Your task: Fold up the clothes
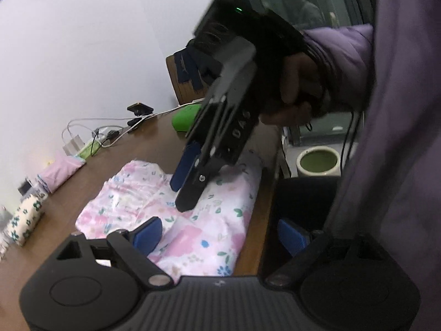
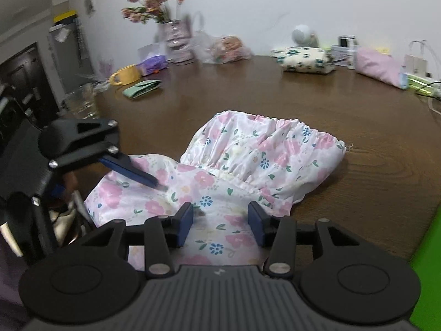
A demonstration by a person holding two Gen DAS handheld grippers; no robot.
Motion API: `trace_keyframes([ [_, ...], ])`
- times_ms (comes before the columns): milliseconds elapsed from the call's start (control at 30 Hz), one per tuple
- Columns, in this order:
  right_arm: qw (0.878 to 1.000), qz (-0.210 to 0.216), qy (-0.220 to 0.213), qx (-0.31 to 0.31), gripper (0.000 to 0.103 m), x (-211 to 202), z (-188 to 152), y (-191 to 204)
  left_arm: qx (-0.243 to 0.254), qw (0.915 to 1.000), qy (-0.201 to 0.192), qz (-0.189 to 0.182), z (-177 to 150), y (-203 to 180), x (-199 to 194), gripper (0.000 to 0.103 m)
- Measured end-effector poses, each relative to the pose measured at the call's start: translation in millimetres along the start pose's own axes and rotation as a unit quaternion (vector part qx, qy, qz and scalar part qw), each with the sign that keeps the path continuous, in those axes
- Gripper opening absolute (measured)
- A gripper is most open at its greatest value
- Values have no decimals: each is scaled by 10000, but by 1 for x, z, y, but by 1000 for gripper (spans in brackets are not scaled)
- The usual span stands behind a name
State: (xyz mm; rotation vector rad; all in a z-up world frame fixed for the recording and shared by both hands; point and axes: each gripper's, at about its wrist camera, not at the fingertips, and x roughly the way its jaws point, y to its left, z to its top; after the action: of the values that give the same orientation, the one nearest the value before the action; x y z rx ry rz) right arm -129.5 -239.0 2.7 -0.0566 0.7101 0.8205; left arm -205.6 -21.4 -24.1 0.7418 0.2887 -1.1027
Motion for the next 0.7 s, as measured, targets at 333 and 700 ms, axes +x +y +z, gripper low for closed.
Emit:
trace_keyframes([
  [333,9991,223,359,40,46,-13,-6,25,337,9992,21,210,-14,-26,-5,88],
  [700,9795,270,-312,-1972,103,-56,-30,76,-588,9970,-226,-459,-15,9,-12,86],
])
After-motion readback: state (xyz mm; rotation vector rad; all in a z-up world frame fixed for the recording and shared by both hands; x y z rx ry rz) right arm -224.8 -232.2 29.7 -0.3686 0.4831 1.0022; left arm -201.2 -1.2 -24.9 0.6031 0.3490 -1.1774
